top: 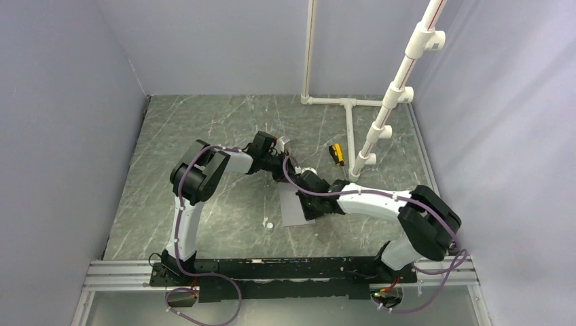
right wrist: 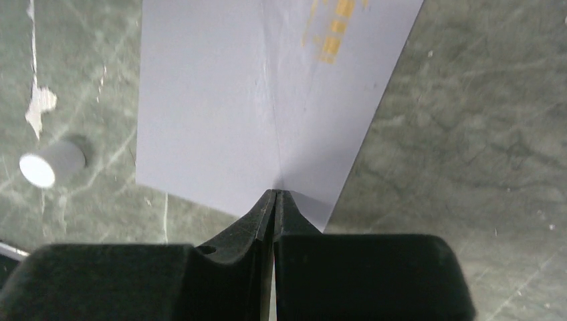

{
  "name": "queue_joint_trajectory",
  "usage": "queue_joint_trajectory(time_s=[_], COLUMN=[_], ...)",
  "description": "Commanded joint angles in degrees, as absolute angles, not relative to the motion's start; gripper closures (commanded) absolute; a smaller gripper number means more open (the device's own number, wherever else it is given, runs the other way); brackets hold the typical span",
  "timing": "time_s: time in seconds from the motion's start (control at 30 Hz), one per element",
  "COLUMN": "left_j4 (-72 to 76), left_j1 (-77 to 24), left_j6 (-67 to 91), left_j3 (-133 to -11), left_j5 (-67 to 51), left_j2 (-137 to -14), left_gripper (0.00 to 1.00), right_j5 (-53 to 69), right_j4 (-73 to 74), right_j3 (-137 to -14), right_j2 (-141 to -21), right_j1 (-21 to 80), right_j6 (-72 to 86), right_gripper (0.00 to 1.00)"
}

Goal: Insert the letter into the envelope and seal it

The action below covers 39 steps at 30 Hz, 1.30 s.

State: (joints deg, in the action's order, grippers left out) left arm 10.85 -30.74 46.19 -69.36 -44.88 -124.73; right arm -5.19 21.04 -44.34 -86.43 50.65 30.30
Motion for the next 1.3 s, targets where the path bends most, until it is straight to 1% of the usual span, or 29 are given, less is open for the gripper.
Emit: queue_joint_trajectory(time_s=[0.0,0.07,0.2,0.27,0.33,0.37,0.4,0.43,0.53,0.63,0.77,0.93,1.0,1.17,1.27], left_j4=[0.7,0.1,-3.6,-5.6,-8.5,-10.3,-11.2,-10.2,-7.4,-7.9,-7.0,-8.6,-9.3,-10.0,-10.0], left_j1=[-30.0,-30.0,-29.9,-29.9,-29.8,-29.7,-29.6,-29.6,-29.2,-29.1,-29.2,-29.1,-29.1,-29.2,-29.1], left_j6=[40.5,39.1,37.5,37.2,37.6,38.2,38.8,38.9,40.4,41.6,43.3,42.8,42.6,42.8,42.9], left_j3=[-68.8,-70.4,-73.3,-73.9,-73.3,-72.3,-70.5,-67.9,-61.0,-56.0,-49.6,-46.3,-45.8,-45.0,-44.8], left_j5=[-35.8,-37.4,-39.4,-38.5,-34.2,-30.2,-24.0,-21.3,-15.9,-10.2,-5.2,-4.0,-4.0,-4.6,-5.0], left_j2=[-128.1,-127.0,-121.2,-117.6,-113.8,-111.8,-109.4,-107.1,-101.1,-94.7,-86.2,-79.4,-77.8,-75.3,-74.5], left_gripper=[0.98,0.97,0.96,0.91,0.85,0.84,0.82,0.82,0.81,0.76,0.69,0.62,0.61,0.59,0.59], right_j5=[-4.2,-7.2,-14.8,-18.1,-22.0,-23.7,-24.5,-24.0,-23.1,-21.7,-21.4,-20.1,-19.2,-18.5,-19.0], right_j4=[26.5,28.1,30.8,32.2,34.0,34.8,35.8,36.2,34.9,33.5,33.2,32.2,32.0,32.4,32.3], right_j3=[-44.3,-45.7,-49.6,-51.4,-52.9,-53.5,-54.2,-54.6,-54.6,-54.8,-55.7,-55.9,-56.1,-57.0,-57.0], right_j2=[-81.2,-78.9,-76.3,-76.4,-76.3,-76.5,-76.8,-77.1,-77.7,-79.6,-84.1,-86.6,-87.7,-91.8,-93.5], right_j1=[50.5,50.2,46.8,43.8,41.5,40.3,37.8,35.9,32.8,31.9,30.8,28.8,28.1,27.3,26.9], right_j6=[28.8,28.2,25.1,23.0,21.1,21.0,21.1,20.4,17.4,12.8,6.8,2.8,1.6,0.8,0.6], right_gripper=[0.93,0.92,0.85,0.8,0.73,0.69,0.63,0.58,0.47,0.38,0.36,0.36,0.36,0.44,0.46])
